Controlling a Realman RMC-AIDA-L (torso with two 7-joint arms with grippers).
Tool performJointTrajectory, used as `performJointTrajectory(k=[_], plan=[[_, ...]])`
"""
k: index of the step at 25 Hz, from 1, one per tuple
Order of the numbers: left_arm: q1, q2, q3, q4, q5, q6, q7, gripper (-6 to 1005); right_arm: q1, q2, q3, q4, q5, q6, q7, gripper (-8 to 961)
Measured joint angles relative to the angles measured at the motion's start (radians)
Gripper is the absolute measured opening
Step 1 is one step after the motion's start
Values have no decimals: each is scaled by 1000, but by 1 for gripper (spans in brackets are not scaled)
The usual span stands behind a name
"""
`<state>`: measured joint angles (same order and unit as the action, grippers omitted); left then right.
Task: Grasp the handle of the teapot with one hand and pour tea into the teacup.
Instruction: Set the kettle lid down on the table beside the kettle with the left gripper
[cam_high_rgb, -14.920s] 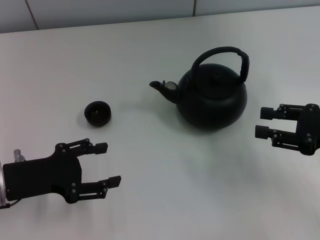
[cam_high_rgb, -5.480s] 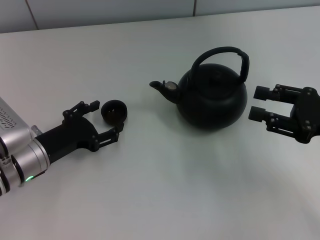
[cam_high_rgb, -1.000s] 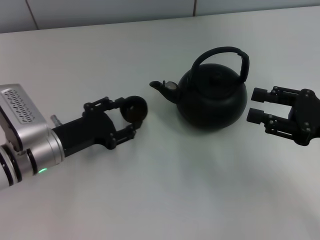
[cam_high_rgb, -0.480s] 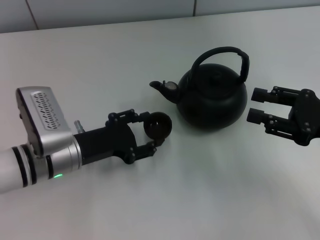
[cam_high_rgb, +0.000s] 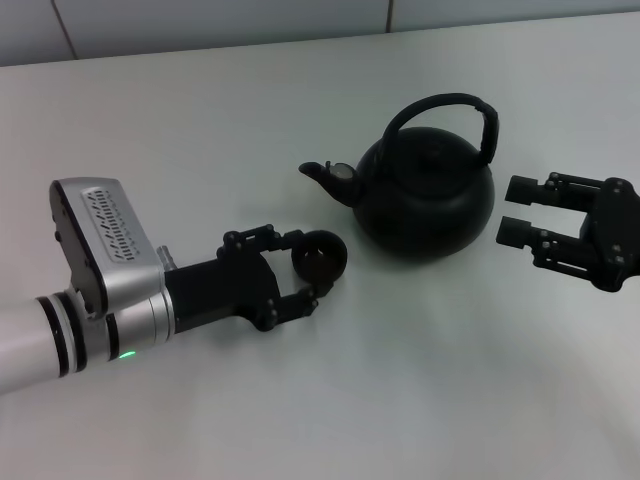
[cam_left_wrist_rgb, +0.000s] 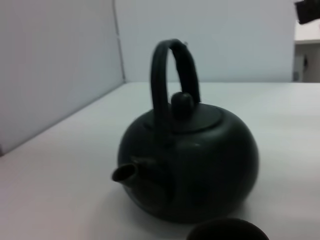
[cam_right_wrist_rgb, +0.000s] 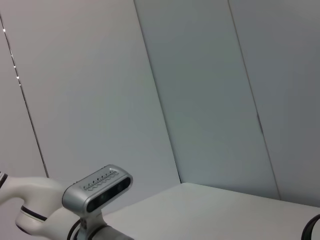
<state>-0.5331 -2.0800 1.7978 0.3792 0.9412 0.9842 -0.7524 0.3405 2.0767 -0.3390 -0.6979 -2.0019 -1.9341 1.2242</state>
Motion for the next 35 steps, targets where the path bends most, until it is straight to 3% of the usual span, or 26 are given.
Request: performJointTrajectory(k=[35], plan=[[14,0,47,14,-22,-97,-23,837,22,0,-13,-42,0,-2,31,557]])
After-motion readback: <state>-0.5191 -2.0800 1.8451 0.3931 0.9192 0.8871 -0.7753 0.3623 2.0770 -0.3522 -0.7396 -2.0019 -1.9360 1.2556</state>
